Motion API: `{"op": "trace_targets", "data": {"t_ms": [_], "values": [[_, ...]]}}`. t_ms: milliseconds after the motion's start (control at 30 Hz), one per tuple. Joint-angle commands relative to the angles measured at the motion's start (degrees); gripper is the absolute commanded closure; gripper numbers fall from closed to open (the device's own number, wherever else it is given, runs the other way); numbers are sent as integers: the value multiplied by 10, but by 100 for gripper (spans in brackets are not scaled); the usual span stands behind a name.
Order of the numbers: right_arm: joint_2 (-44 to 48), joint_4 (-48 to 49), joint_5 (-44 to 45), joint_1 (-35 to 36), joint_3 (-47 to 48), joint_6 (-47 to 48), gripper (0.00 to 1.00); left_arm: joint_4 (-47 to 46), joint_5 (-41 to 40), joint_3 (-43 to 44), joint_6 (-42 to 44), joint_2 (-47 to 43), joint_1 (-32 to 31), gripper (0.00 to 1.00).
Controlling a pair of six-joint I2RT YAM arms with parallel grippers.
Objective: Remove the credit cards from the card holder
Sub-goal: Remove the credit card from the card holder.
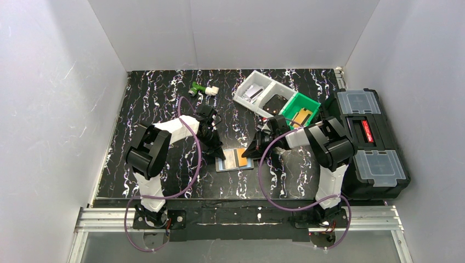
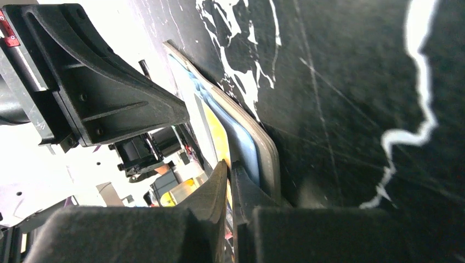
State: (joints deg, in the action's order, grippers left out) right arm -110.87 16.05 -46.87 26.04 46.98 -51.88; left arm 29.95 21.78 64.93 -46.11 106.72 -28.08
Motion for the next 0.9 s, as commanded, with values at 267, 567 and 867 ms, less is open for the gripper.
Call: {"op": "trace_targets", "data": {"t_ms": [267, 567, 867], "values": [[61, -125, 92, -14, 7, 68, 99, 56, -168, -43, 34, 45, 4, 100], [146, -234, 126, -14, 45, 97, 99, 51, -147, -31, 43, 30, 3, 100], [190, -305, 128, -14, 105, 114, 99, 52, -105, 11, 60, -23, 3, 100]]}}
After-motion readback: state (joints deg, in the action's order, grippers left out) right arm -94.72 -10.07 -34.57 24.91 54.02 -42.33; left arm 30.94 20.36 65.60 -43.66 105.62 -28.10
